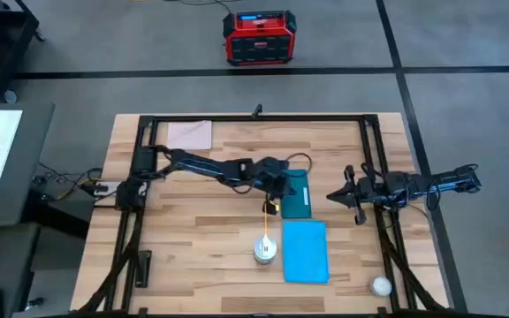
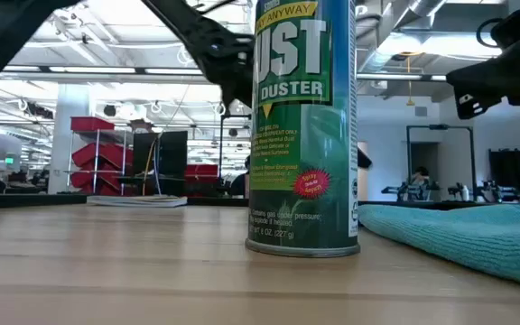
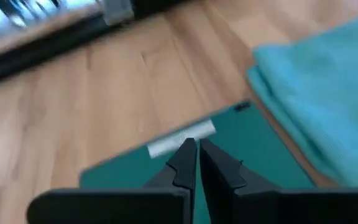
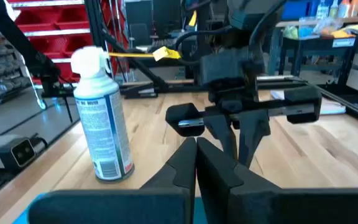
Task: Apply microfiber cloth
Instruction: Spray the back of the green tablet using the white spray bottle
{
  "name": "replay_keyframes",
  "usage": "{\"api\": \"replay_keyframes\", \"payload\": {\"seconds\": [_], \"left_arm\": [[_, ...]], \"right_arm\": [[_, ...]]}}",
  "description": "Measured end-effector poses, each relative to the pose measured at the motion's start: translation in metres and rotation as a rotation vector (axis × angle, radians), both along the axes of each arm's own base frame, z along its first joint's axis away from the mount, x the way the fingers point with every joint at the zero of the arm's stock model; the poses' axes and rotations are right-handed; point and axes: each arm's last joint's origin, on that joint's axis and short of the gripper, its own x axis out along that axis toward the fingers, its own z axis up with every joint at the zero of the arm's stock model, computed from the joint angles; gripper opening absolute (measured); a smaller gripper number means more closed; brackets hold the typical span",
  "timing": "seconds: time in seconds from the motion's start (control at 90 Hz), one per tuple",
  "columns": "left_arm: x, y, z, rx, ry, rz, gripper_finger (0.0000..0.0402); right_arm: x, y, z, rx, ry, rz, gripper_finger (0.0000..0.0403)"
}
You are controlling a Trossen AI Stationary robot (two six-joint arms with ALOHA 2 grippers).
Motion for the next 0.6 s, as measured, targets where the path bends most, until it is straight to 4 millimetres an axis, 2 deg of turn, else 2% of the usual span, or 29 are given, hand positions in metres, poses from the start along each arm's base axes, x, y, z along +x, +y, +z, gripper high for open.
{"api": "replay_keyframes", "payload": {"seconds": [0.189, 0.6], "left_arm": [[0.015, 0.0, -0.01, 0.009, 0.036, 0.004, 0.0], [0.012, 0.002, -0.012, 0.053, 0.073, 0.044, 0.0]], "right_arm": [[0.001, 0.0, -0.001, 0.008, 0.011, 0.0, 0.0], [0.001, 0.0, -0.002, 0.011, 0.025, -0.001, 0.0]]}}
